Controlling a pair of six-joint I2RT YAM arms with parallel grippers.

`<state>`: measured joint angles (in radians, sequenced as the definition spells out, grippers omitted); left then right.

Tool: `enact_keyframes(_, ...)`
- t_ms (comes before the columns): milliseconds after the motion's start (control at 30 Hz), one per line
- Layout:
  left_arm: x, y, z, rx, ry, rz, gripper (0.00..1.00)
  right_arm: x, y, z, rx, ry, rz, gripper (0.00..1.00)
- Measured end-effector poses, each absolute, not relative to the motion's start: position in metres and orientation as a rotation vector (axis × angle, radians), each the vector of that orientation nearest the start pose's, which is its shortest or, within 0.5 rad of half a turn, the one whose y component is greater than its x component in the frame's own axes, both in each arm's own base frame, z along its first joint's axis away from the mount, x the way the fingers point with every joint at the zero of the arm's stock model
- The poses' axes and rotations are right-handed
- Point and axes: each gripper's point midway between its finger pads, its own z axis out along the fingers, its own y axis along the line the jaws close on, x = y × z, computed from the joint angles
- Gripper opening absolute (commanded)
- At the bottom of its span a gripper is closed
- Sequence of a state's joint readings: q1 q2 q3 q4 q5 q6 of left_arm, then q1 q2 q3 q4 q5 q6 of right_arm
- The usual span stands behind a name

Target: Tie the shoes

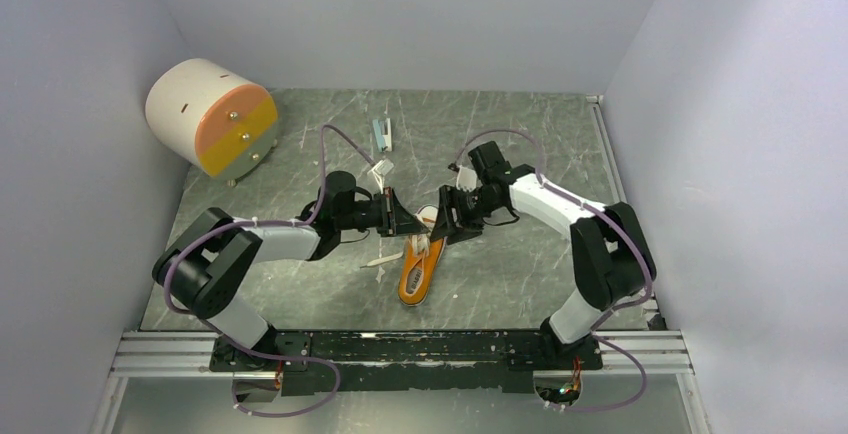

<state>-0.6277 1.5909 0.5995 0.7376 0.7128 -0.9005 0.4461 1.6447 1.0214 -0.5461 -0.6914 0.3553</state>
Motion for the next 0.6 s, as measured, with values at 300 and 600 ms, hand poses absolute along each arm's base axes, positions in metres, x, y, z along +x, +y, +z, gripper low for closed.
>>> enact_keyframes(300, 0.227, -0.337, 0.124, 0.296, 2.141, -1.653, 0.05, 0.200, 0.244, 0.112, -0.336, 2.633, 1.090, 0.31)
enact_keyframes(600, 0.226, -0.339, 0.117, 0.268, 2.169, -1.690, 0.05, 0.182, 0.268, 0.116, -0.157, 2.482, 1.245, 0.16)
